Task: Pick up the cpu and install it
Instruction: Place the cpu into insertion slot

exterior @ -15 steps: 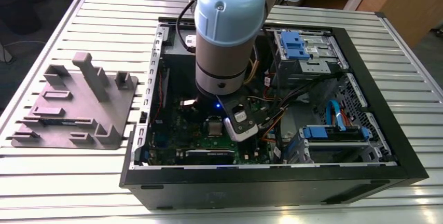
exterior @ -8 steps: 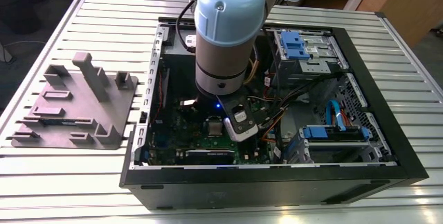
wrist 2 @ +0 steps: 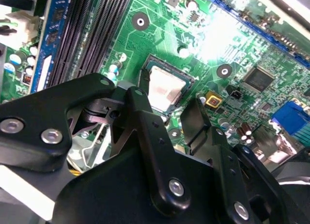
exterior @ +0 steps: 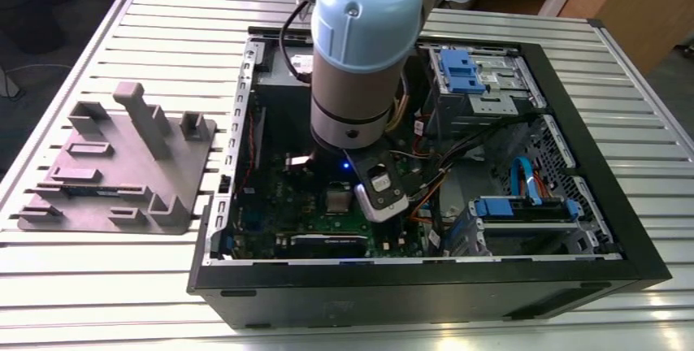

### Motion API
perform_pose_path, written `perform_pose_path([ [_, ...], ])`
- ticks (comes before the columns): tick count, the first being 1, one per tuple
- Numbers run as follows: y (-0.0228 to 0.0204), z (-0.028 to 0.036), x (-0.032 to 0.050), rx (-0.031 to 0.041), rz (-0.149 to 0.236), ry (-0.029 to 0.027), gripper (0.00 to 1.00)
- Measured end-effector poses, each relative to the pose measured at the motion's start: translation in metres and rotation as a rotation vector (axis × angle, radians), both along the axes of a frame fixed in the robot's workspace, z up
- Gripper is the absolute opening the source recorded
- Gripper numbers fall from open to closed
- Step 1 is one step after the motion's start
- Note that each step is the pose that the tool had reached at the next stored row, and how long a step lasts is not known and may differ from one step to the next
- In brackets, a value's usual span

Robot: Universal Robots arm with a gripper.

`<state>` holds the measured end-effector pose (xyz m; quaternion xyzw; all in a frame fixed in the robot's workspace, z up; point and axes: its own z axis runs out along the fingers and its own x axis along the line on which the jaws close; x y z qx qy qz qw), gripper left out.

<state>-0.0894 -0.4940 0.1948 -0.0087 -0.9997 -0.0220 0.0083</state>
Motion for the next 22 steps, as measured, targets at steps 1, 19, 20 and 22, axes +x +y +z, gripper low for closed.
perform_pose_path([
  [1, 0.0000, 0.0001, 0.0007, 0.0001, 0.000, 0.0012, 0.53],
  [19, -0.0005, -0.0048, 0.0012, 0.0000, 0.000, 0.0023, 0.53],
  [20, -0.0004, -0.0048, 0.0012, 0.0000, 0.000, 0.0023, 0.53],
  [22, -0.0004, -0.0048, 0.0011, 0.0000, 0.000, 0.0023, 0.53],
])
